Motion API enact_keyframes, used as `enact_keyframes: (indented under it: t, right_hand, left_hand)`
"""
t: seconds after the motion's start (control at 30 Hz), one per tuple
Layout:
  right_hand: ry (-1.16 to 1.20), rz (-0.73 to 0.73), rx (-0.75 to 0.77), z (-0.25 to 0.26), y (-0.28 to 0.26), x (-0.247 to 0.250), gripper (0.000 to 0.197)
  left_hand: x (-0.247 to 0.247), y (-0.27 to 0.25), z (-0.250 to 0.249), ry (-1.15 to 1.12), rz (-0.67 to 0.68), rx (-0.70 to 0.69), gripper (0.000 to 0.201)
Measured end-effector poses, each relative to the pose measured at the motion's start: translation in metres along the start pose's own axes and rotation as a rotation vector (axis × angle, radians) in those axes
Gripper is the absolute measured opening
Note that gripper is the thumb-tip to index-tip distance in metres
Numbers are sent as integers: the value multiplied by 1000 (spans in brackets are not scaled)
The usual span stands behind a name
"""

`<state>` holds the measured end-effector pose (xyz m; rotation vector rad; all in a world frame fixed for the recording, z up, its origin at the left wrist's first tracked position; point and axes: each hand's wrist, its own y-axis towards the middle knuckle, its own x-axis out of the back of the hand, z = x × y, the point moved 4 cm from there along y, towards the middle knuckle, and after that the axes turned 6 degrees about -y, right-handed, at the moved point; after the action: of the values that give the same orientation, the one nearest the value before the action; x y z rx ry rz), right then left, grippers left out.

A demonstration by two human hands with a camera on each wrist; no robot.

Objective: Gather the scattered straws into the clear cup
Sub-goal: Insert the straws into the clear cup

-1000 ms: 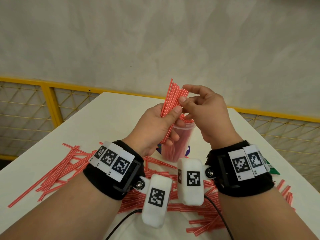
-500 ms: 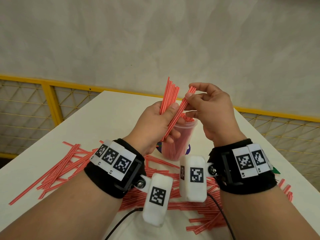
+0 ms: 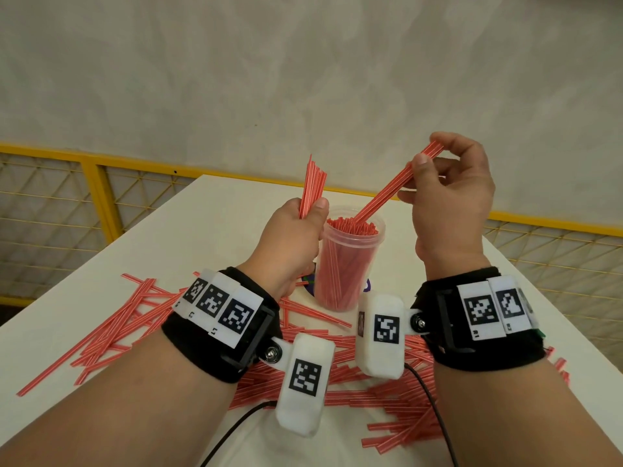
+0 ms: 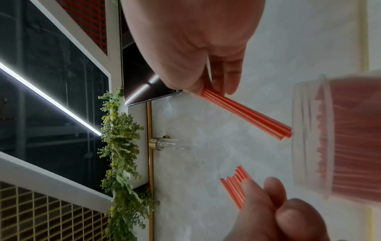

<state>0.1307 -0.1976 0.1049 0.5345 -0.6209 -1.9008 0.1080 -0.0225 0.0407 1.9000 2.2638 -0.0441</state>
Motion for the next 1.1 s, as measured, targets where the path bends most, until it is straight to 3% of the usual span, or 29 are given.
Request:
enact_keyframes:
  t: [0.23, 0.4, 0.57, 0.67, 0.8, 0.97, 1.1]
  right_hand:
    - [-308, 234, 77, -7, -8, -16, 23]
    - [-645, 586, 46, -17, -18, -26, 14]
    - [-695, 542, 7, -13, -11, -20, 26]
    - [-738, 597, -38, -12, -10, -16, 32]
    - [-789, 669, -53, -15, -15, -18, 28]
    - [-775, 692, -51, -15, -17, -21, 24]
    - [-654, 590, -51, -11, -12, -17, 22]
  left_hand:
    - [-1, -4, -1, 8, 35, 7, 34]
    - [-1, -4, -2, -3, 35, 7, 36]
    - [0, -4, -2, -1, 33, 10, 30]
    - [-1, -3, -3, -8, 36, 14, 31]
    - [-3, -4, -3, -76, 37, 37, 39]
    - [-3, -5, -5, -99, 65, 24, 28]
    - [-4, -6, -5, -75, 96, -2, 26]
